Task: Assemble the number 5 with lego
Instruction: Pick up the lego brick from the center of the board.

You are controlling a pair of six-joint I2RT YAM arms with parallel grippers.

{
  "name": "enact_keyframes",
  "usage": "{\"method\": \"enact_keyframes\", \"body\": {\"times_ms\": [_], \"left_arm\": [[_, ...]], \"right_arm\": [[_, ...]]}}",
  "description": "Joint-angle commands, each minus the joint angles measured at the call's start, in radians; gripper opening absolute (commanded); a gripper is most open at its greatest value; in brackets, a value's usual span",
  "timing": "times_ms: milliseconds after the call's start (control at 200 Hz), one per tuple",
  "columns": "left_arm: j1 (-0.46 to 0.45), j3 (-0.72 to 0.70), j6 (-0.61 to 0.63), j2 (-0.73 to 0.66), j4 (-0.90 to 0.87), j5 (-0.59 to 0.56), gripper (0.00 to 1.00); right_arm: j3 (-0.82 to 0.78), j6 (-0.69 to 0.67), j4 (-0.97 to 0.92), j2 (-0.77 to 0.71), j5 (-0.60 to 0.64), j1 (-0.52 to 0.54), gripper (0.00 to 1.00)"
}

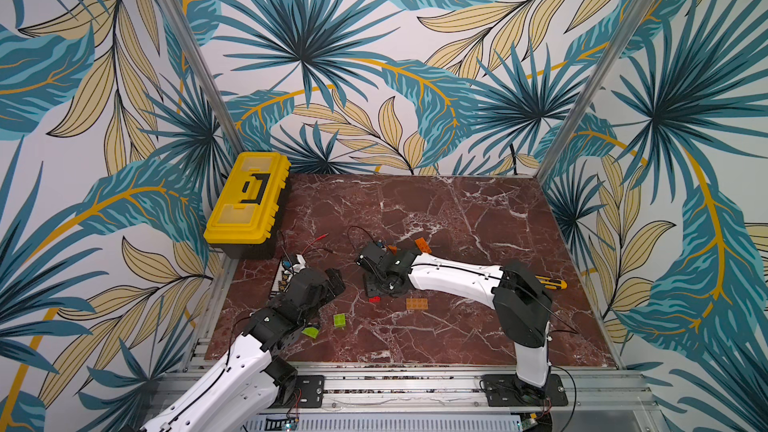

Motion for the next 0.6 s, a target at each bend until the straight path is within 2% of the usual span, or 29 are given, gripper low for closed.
{"method": "enact_keyframes", "body": {"times_ms": [0, 245, 596], "left_arm": [[0.001, -0.038, -0.010, -0.016, -0.021, -0.021, 1.00], [0.001, -0.042, -0.028, -0.024, -0.048, -0.027, 1.00], [0.002, -0.043, -0.030, -0.041, -0.055, -0.030, 1.00]], "right_arm": [[0.031, 0.021, -0.052, 0.043, 0.001, 0.009, 0.61], [0.073, 0.036, -0.076, 0.089, 0.000, 0.014, 0.61], [0.139, 0.027, -0.137, 0.156, 0.006, 0.018, 0.55]]}}
